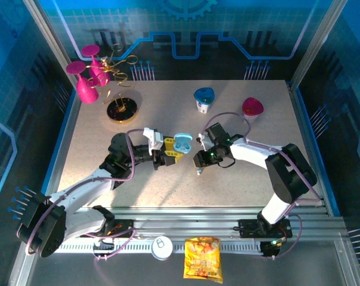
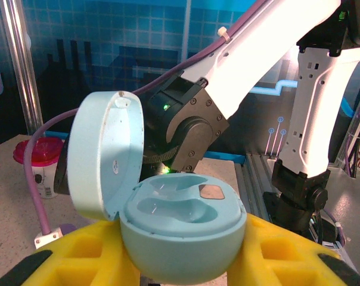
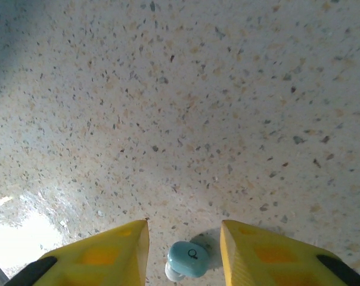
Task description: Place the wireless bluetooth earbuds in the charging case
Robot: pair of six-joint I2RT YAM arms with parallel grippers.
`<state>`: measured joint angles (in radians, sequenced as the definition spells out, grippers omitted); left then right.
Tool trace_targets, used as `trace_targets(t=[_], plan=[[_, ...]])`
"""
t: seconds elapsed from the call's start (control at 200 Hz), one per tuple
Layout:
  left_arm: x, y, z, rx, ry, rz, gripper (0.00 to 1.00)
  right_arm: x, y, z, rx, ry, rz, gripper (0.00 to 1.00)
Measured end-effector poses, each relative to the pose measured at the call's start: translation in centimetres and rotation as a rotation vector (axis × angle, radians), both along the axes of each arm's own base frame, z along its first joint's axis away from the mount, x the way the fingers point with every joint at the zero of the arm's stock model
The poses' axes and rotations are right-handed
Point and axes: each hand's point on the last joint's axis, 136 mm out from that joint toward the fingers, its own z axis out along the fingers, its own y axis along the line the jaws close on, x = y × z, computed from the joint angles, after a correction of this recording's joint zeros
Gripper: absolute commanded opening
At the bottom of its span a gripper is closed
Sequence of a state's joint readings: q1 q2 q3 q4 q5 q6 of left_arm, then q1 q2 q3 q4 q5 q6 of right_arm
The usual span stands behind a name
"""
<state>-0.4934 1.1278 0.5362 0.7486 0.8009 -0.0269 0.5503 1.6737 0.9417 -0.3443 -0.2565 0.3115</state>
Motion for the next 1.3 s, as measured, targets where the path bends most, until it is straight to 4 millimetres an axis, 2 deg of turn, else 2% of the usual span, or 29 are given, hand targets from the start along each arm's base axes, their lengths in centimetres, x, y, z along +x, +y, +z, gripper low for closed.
trace_targets(t=[0.255,0.465,0.605,0.755,1.116,1.301], plan=[[0.3,-0.2,-0.5,0.006,0.011,0.0,0.35,-1.0,0.4,-0.9,-0.03,0.032,0.004,0.36],[0.3,-0.2,-0.4,0.003,0.005,0.0,0.35,-1.1,-0.4,-1.4,-0.063,0.037,-0.033,0.37],[0.3,-0.2,-0.4,0.002,0.004,0.0,0.34,-1.8,-1.0,-1.6,-0.081,0.043,-0.058,0.43],[0.3,-0.2,-0.3,0.001,0.002,0.0,0.35,-2.8,-1.1,-2.0,-0.083,0.057,-0.067,0.43],[0.3,-0.2,-0.3,0.001,0.002,0.0,0.34,-2.7,-0.1,-2.1,-0.083,0.057,-0.071,0.36],[0.3,-0.2,-0.3,0.001,0.002,0.0,0.35,-2.3,1.5,-1.5,-0.066,0.038,-0.037,0.37]])
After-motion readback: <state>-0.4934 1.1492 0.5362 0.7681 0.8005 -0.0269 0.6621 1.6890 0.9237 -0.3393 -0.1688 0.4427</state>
